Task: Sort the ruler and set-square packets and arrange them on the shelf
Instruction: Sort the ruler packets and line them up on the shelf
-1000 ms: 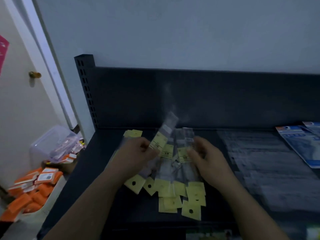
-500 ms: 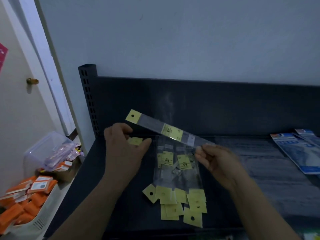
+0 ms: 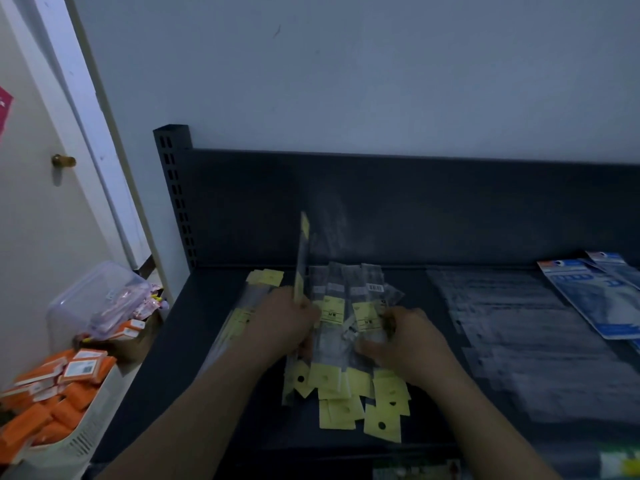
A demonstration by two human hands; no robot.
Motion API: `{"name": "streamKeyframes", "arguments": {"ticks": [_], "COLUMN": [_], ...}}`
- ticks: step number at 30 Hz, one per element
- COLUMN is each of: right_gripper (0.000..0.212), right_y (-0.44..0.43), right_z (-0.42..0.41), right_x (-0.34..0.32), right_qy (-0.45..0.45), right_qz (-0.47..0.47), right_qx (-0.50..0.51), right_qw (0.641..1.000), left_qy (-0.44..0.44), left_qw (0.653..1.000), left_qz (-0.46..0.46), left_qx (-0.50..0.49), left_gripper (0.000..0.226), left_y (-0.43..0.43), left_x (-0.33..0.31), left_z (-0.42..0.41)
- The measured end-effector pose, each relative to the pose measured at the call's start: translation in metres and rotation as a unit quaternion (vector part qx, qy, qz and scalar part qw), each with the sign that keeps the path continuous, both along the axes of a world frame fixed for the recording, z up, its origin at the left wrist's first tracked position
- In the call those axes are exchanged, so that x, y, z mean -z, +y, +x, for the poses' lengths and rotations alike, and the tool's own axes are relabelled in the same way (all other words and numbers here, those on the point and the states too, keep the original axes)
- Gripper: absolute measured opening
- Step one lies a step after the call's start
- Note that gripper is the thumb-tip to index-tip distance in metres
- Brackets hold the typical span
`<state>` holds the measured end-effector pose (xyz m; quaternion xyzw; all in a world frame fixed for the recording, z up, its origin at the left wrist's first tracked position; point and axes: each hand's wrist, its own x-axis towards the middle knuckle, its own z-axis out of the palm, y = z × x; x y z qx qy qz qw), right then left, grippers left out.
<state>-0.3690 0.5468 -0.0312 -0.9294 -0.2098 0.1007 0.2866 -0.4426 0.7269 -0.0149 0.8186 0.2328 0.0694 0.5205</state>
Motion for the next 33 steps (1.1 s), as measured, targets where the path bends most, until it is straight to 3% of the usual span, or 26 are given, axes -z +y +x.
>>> {"name": "streamKeyframes", "arguments": {"ticks": [5, 9, 12, 16, 18, 22, 27, 31, 33], "right_gripper": [0.027, 0.016, 0.023, 0.025, 0.022, 0.020, 0.008, 0.006, 0.005], "right_y": [0.000, -0.005, -0.007, -0.006, -0.007, -0.011, -0.008, 0.006, 0.014], "right_z": [0.009, 0.014, 0.015, 0.015, 0.014, 0.015, 0.015, 0.010, 0.008], "right_x": [-0.007, -0.002, 0.002, 0.002, 0.000, -0.002, -0.004, -0.009, -0.012], "right_qy": [0.041, 0.028, 0.007, 0.059, 0.101, 0.187, 0.269, 0.316, 0.334], "right_qz": [0.020, 0.074, 0.107, 0.180, 0.228, 0.320, 0.390, 0.421, 0.434], "right_qx": [0.048, 0.054, 0.058, 0.076, 0.092, 0.113, 0.073, 0.034, 0.023], "right_qw": [0.998, 0.995, 0.993, 0.979, 0.964, 0.922, 0.878, 0.849, 0.836], "left_qy": [0.082, 0.085, 0.086, 0.103, 0.112, 0.113, -0.006, -0.074, -0.079], "left_qw": [0.983, 0.983, 0.982, 0.976, 0.978, 0.983, 0.990, 0.997, 0.995], "left_qz": [0.149, 0.156, 0.160, 0.187, 0.171, 0.142, 0.142, -0.034, -0.061], "left_qx": [0.072, 0.055, 0.053, 0.045, 0.041, 0.034, -0.023, 0.000, 0.013], "left_gripper": [0.037, 0.035, 0.036, 0.066, 0.068, 0.049, 0.013, 0.014, 0.016], "left_y": [-0.012, -0.011, -0.015, -0.021, -0.018, -0.009, 0.006, -0.003, -0.011], "left_x": [0.002, 0.002, 0.006, 0.005, 0.003, 0.004, 0.002, -0.012, -0.014], "left_z": [0.016, 0.025, 0.028, 0.032, 0.034, 0.029, 0.008, -0.012, -0.018]}}
